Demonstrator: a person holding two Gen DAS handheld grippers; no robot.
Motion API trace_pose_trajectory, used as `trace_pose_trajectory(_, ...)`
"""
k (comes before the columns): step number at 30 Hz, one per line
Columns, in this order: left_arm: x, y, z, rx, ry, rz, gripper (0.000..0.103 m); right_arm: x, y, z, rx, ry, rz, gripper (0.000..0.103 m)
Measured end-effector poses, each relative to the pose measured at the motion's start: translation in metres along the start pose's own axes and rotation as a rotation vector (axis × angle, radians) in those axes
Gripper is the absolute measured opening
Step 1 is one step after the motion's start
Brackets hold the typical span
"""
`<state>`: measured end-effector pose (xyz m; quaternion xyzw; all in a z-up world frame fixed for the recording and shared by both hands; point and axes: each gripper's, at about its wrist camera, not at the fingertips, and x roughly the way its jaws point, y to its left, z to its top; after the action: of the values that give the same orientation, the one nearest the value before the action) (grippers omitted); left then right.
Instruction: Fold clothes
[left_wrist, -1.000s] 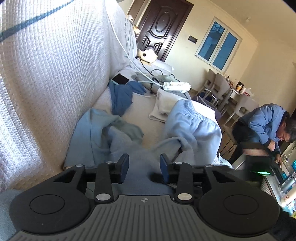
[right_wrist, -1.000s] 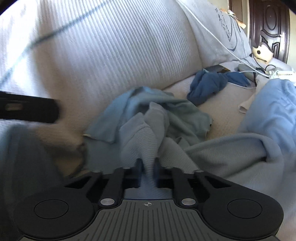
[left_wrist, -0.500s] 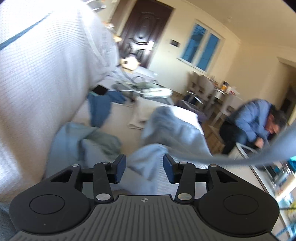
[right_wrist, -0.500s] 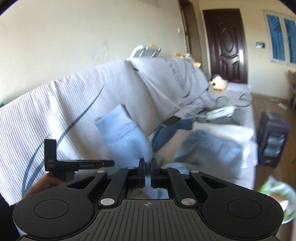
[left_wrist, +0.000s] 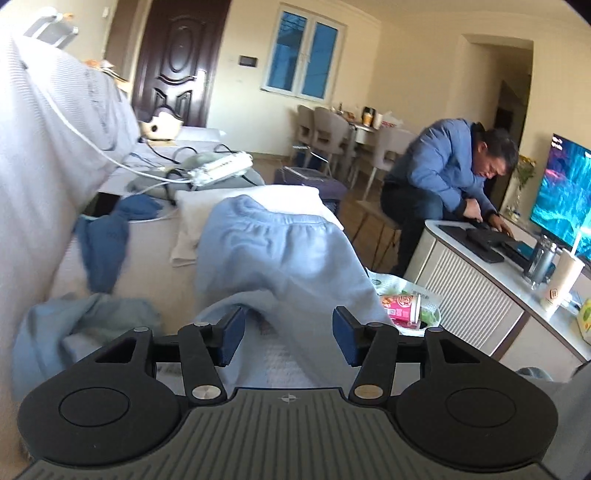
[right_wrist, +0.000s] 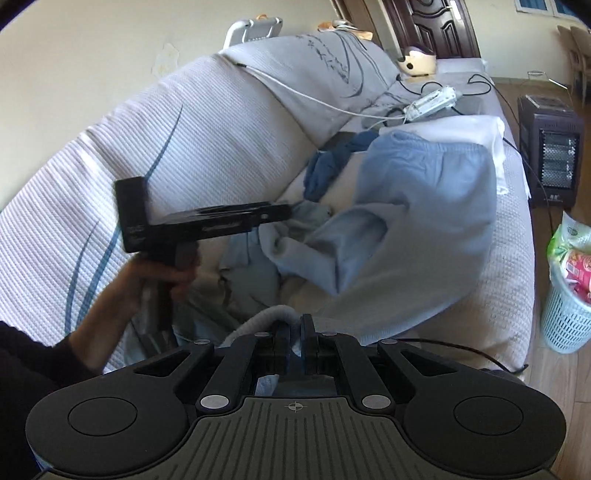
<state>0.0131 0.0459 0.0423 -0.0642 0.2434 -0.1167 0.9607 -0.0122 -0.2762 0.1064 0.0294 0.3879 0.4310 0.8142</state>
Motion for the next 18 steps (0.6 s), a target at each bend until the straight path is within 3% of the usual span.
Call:
trace_pose_trajectory(5, 0.048, -0.004, 0.009, 0.014, 0.028, -0.088, 0.049, -0.011, -0.009, 0.032, -0.004, -0.101, 0.032, 0.005)
trace_pose_trajectory(10, 0.076, 0.009, 0.018, -0.075, 0.018, -0.038, 0.05, 0.006, -0.05, 0.09, 0.11, -0.203, 0.064, 0.005)
trace_pose_trajectory(13, 0.082, 0.018, 0.018, -0.109, 0.032, 0.014, 0.05, 0.053, -0.098, 0.137, 0.206, -0.222, -0.067, 0.006)
trace_pose_trajectory(15, 0.081, 0.022, 0.012, -0.109, 0.056, 0.034, 0.05, 0.097, -0.143, 0.165, 0.288, -0.239, -0.188, 0.014)
trace_pose_trajectory(18, 0.075, 0.026, 0.0, -0.095, 0.095, 0.05, 0.05, 0.158, -0.202, 0.187, 0.377, -0.167, -0.23, 0.031)
